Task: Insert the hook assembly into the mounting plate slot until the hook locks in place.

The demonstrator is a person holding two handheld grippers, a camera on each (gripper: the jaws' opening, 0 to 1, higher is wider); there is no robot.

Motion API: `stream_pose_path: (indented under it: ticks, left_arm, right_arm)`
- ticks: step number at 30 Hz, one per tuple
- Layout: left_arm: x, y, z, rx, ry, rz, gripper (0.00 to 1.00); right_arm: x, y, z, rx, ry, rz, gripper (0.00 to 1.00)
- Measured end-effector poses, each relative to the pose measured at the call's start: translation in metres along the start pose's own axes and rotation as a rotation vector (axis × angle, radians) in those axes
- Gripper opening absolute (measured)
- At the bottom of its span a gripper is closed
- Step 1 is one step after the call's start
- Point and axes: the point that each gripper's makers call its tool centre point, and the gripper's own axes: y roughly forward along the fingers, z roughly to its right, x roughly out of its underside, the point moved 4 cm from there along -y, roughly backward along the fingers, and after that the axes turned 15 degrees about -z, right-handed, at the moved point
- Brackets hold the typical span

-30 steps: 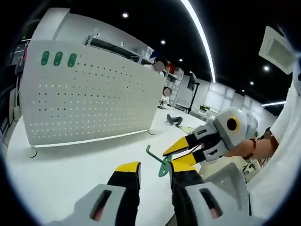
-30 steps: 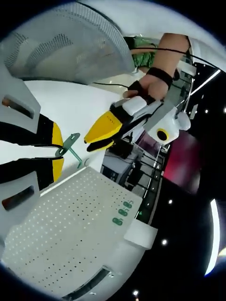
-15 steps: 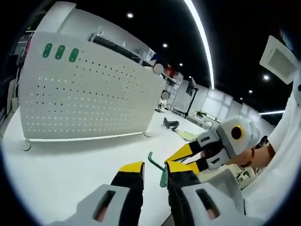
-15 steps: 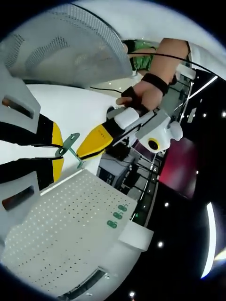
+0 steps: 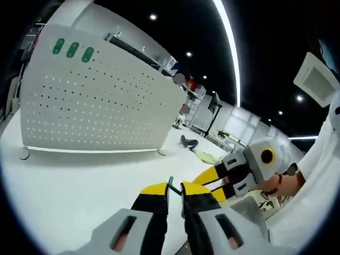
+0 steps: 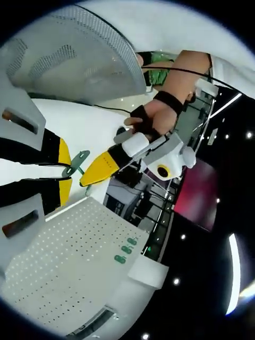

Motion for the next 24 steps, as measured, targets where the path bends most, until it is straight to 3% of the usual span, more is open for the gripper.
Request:
stream_pose_path:
  ticks: [7,10,15,20,23,24]
  left_arm:
    - [-0.003,-0.004,0.002,0.057,-0.043,0.021,0.06]
    - [-0.006,-0.005,0.011,0.146,-0.087,0.043,0.03]
    - [-0.008,-0.004,0.013,0.143,-0.068,0.062,0.02]
    - [-0.009,-0.003,0.013,0.126,-0.046,0.076,0.02]
    - [-0.010,-0.004,0.013,0.121,-0.037,0.092,0.02]
    - [-0.011,-0.004,0.012,0.116,-0.038,0.100,0.02]
  right_arm:
    - [0.000,0.000,0.003,-0.016,-0.011,0.008,0.06]
    - [0.001,0.000,0.004,-0.025,-0.044,-0.007,0.06]
    - [0.000,0.001,0.005,-0.025,-0.033,-0.004,0.07]
    - [0.001,0.001,0.007,-0.031,0.094,0.007,0.08]
    - [0.001,0.001,0.009,-0.015,0.104,0.011,0.10]
    - [0.004,0.001,0.007,-0.024,0.175,-0.006,0.12]
